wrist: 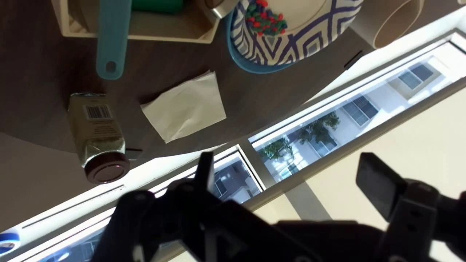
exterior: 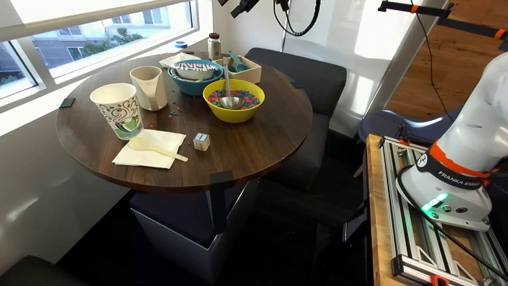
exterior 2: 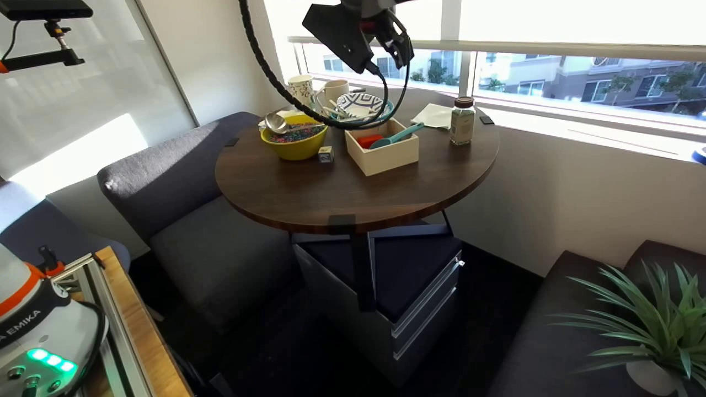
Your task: Use the scooper to put some of the cereal into the white bowl
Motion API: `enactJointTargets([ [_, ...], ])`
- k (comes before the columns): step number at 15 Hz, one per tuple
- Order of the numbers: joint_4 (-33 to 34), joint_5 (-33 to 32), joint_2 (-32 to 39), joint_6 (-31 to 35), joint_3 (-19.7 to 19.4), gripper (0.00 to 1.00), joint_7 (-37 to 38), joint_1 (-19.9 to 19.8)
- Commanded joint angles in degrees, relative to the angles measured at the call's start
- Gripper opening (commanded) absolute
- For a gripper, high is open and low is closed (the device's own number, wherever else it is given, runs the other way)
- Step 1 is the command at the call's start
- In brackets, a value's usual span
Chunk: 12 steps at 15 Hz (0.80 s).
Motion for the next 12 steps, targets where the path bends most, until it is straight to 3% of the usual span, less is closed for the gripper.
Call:
enactJointTargets([
  [1, -4.7, -14.4, -5.3, 0.3, -0.9, 1.0, 4.1, 3.6],
  [4, -6.7, -25.4, -8.8, -1.7, 2.7, 1.0, 4.1, 2.1],
  [7, -8.4, -32.5, -12.1, -8.7, 4.2, 1.0, 2.3, 1.3],
  [8, -8.6, -32.0, -12.9, -9.9, 4.7, 1.0, -1.4, 1.1],
  [9, -5.8, -30.1, -9.7, -7.5, 4.6, 1.0, 2.2, 1.1],
  [12, -6.9, -30.7, -11.7, -9.2, 4.5, 1.0, -0.5, 1.3],
])
